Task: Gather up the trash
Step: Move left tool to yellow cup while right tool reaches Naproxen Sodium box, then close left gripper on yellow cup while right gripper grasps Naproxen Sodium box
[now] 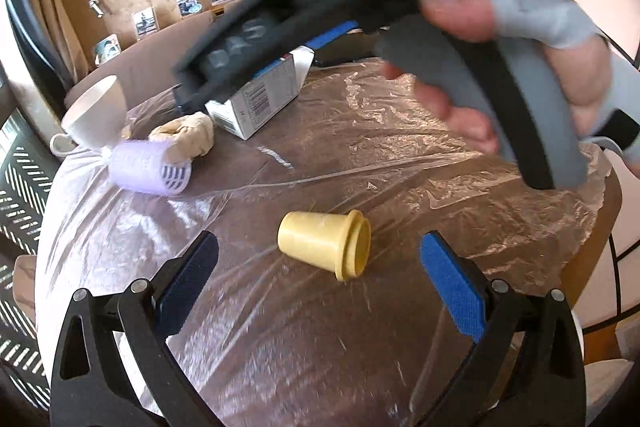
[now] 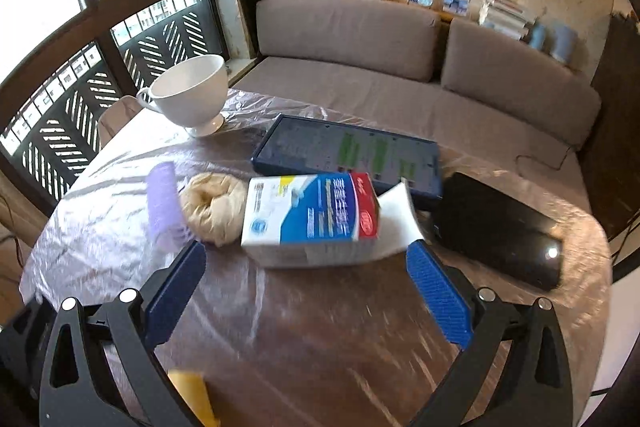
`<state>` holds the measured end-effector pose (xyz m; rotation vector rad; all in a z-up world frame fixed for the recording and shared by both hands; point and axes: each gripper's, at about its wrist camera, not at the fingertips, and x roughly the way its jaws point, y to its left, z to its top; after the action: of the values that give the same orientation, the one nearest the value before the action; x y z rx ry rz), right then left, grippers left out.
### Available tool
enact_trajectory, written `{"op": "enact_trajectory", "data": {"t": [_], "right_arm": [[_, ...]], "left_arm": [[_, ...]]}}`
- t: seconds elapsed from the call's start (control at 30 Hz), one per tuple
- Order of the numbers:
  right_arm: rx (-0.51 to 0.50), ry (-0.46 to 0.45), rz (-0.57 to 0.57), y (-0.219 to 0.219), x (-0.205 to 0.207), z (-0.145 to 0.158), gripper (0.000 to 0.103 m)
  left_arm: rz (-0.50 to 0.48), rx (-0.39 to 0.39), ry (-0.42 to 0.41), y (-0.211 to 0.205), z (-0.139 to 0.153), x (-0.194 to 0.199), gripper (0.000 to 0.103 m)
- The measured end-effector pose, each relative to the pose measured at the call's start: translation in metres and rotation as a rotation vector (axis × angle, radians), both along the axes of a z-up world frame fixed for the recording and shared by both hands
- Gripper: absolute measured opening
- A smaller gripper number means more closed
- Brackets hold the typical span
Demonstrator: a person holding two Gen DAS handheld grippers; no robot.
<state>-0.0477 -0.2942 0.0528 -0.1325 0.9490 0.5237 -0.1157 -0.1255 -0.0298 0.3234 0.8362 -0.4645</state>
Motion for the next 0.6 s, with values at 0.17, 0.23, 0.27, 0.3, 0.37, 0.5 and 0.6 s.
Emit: {"op": "enact_trajectory", "data": {"t": [0.17, 0.23, 0.27, 0.3, 0.37, 0.5, 0.6], "right_arm": [[-0.032, 0.01, 0.019, 0.011, 0.015, -0.016, 0.099], [-0.044, 0.013, 0.025, 0.014, 0.02, -0.022, 0.099], [-0.049, 0.014, 0.026, 0.014, 0.022, -0.025, 0.099], [-0.051, 0.015, 0.026, 0.014, 0.022, -0.027, 0.099], [-0.042, 0.017, 0.031, 0.012, 0.022, -0.029, 0.098], [-0.061, -0.004, 0.057, 0.014, 0.022, -0.032, 0.087], [-0.078, -0.009, 0.078, 0.016, 0.019, -0.034, 0.078]], "left_arm": [[-0.004, -0.024, 0.017, 0.002, -0.003, 0.01, 0.102], [0.001, -0.037, 0.03, 0.003, -0.003, 0.014, 0.099], [0.001, -0.043, 0.04, 0.003, -0.004, 0.016, 0.096], [0.002, -0.044, 0.048, 0.004, -0.004, 0.018, 0.092], [0.003, -0.044, 0.059, 0.004, -0.004, 0.02, 0.087], [-0.006, -0.052, 0.088, 0.004, -0.006, 0.025, 0.073], [-0.016, -0.039, 0.082, 0.0, -0.005, 0.031, 0.06]]}}
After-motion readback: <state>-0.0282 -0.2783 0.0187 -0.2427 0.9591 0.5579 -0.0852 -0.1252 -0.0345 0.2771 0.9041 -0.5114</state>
